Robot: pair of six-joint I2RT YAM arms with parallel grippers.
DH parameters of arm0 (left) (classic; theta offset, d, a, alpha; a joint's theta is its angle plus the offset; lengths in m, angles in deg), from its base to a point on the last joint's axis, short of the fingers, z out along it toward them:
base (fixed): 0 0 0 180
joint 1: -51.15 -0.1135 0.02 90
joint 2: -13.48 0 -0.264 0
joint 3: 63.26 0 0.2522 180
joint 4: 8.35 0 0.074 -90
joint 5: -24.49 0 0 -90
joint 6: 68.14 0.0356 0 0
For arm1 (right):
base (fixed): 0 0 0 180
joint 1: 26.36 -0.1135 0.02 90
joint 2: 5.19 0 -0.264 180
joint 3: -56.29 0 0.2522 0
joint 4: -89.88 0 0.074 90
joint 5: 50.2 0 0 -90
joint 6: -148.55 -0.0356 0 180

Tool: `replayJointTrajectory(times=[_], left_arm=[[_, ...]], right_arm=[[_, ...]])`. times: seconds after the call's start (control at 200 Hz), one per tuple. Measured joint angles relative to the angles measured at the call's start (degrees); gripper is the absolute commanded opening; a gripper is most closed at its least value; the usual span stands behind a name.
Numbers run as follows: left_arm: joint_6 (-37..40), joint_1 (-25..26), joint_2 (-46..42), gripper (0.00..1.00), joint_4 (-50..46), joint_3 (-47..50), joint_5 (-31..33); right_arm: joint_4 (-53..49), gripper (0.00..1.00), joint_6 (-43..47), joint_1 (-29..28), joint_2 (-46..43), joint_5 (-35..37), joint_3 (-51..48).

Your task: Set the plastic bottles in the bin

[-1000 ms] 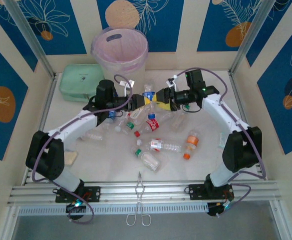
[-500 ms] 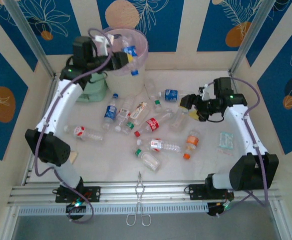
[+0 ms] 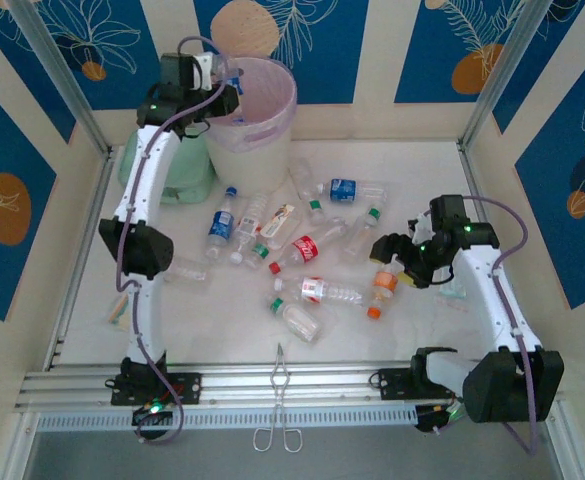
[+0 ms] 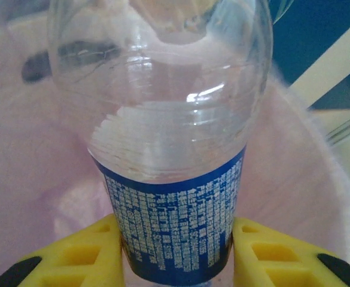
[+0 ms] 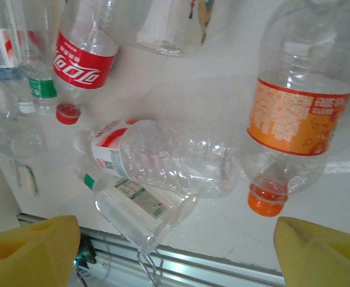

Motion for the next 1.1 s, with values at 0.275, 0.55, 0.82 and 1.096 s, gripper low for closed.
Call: replayJointTrajectory(times=[0.275, 0.55, 0.82, 1.096], left_arm=[[8.61, 1.27, 1.14, 0.21, -4.96, -0.15, 5.38], [13.42, 1.84, 1.38, 0.65, -6.88, -0.11, 5.68], [14.19, 1.97, 1.75, 0.86, -7.02, 0.31, 3.65], [13.51, 2.01, 0.66, 0.95, -6.49, 1.49, 1.03]], right_arm=[[0.85, 0.88, -1.70, 0.00, -0.42, 3.06, -1.11], [2.51, 0.91, -4.48, -0.42, -0.22, 5.40, -2.62], [3.28, 0.99, -7.08, -1.20, -0.22, 7.52, -5.31], [3.52, 0.99, -11.06, -3.10, -0.22, 9.88, -8.63]])
